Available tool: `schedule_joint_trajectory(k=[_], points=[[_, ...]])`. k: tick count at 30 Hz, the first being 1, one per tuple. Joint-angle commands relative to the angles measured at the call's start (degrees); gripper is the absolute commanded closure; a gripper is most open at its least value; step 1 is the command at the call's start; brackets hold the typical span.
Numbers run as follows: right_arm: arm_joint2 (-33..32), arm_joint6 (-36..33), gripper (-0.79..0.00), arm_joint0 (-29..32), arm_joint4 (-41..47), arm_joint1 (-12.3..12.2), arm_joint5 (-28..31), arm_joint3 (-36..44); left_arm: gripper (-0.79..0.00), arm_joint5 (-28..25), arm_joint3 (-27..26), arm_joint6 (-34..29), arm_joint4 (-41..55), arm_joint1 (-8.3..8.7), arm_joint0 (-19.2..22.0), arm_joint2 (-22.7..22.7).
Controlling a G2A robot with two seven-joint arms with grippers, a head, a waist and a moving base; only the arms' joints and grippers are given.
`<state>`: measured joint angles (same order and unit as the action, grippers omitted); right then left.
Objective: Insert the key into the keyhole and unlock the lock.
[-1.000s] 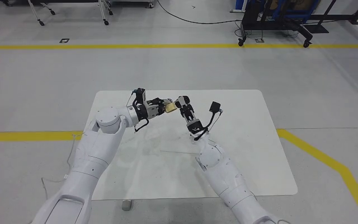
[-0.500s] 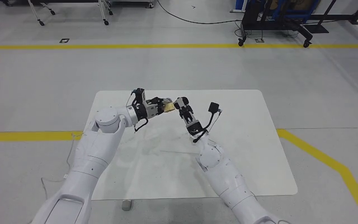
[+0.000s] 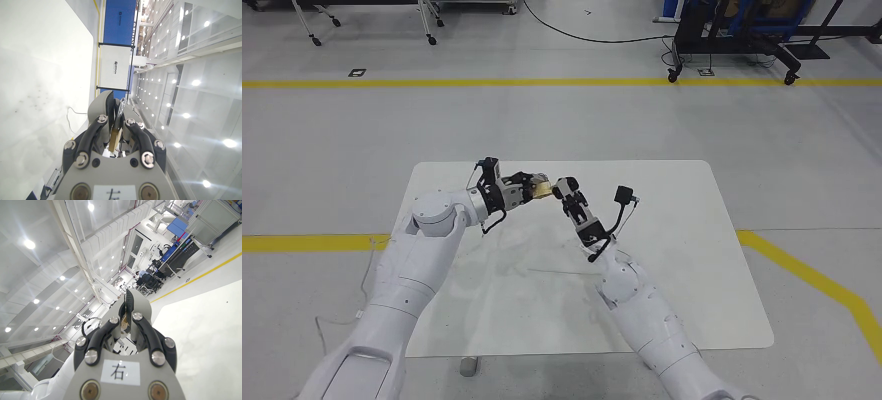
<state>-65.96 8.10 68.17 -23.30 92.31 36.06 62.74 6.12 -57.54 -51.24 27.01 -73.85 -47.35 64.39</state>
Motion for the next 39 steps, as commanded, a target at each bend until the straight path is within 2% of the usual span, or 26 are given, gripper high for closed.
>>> schedule_joint_trajectory(k=[1,30,39], points=[[-0.08,-0.12,0.000,0.16,-0.46,-0.11,0.08,0.10,0.000,0.13,0.04,0.00,0.18,-0.01,0.00,0.00],[0.14,-0.04,0.000,2.47,-5.69,-1.23,0.64,0.75,0.000,0.75,0.33,1.13,0.68,0.04,0.10,0.03],[0.76,-1.41,0.000,3.19,-1.67,-1.17,0.33,0.94,0.000,0.08,-0.29,3.34,-0.01,0.14,-0.28,0.36]])
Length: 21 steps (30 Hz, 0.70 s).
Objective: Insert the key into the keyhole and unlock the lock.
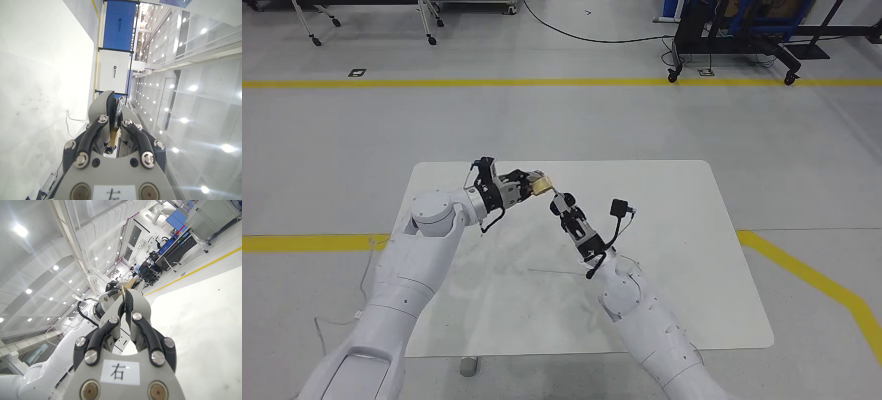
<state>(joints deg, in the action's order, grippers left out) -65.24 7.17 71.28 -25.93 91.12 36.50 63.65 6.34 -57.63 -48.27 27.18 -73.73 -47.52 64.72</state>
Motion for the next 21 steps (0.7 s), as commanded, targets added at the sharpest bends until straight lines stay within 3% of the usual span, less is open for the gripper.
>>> schedule_joint_trajectory(k=[1,11,21], points=[[0.11,-0.96,0.000,0.17,1.95,0.04,-0.34,0.08,0.000,-0.33,-0.34,0.84,-0.34,0.04,-0.20,0.14],[1.33,-5.10,0.000,-0.08,11.47,0.50,-1.73,-0.57,0.000,-3.48,-3.80,6.45,-3.73,0.39,-2.11,1.03],[2.04,-5.33,0.000,-1.46,14.23,0.82,-1.68,-1.80,0.000,-5.16,-7.56,8.84,-7.44,0.74,-4.28,1.15]])
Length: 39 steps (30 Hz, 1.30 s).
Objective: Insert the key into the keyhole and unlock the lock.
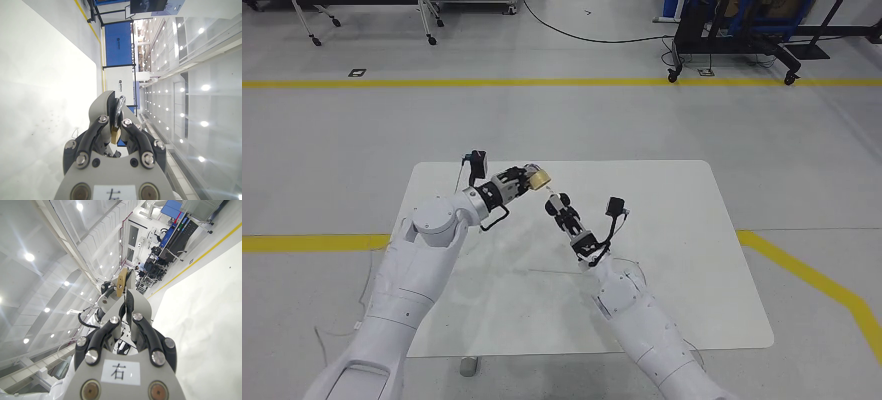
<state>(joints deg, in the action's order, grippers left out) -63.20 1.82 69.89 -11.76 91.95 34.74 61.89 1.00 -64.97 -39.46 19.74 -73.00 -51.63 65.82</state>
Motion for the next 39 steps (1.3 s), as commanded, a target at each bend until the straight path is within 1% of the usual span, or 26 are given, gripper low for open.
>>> schedule_joint_trajectory(k=[1,18,27,39], points=[[0.00,0.08,0.000,-0.10,0.15,0.00,0.20,-0.08,0.000,0.18,-0.40,0.13,-0.13,0.04,-0.27,0.09],[0.41,-0.23,0.000,-0.38,0.46,-0.01,0.42,0.15,0.000,0.24,-1.13,-0.32,-0.89,0.06,-0.65,-0.01],[0.43,0.11,0.000,0.13,-0.15,-0.13,0.47,0.72,0.000,0.86,-1.25,1.68,-1.04,0.04,-0.74,0.47],[0.76,-0.43,0.000,-0.54,0.30,-0.09,-0.41,0.92,0.000,-0.49,-1.79,1.12,-1.94,0.02,-1.08,0.17]])
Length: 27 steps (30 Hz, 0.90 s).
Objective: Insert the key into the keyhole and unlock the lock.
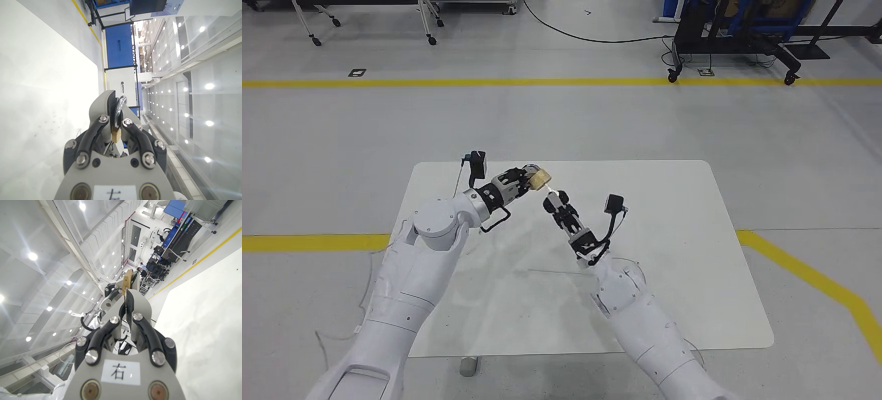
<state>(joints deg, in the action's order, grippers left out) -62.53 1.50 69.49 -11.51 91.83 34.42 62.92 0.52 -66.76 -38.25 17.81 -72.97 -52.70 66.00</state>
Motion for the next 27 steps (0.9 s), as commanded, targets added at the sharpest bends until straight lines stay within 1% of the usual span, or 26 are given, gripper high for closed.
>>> schedule_joint_trajectory(k=[1,13,20,27], points=[[0.16,-0.17,0.000,-0.27,0.13,0.04,-0.16,-0.22,0.000,-0.11,-0.01,-0.20,0.01,-0.01,0.00,0.00],[0.51,-0.77,0.000,-0.68,0.52,0.08,-0.32,-1.13,0.000,-1.41,-0.51,0.81,-2.28,0.16,-0.11,0.33],[-0.18,-2.79,0.000,-0.21,0.76,-0.32,-0.62,-0.81,0.000,-3.18,-1.50,-0.20,-5.65,0.44,-0.44,0.02],[-0.58,-5.29,0.000,0.45,3.17,-0.59,0.11,-0.11,0.000,-3.91,-1.77,0.05,-6.99,0.58,-0.58,0.22]])
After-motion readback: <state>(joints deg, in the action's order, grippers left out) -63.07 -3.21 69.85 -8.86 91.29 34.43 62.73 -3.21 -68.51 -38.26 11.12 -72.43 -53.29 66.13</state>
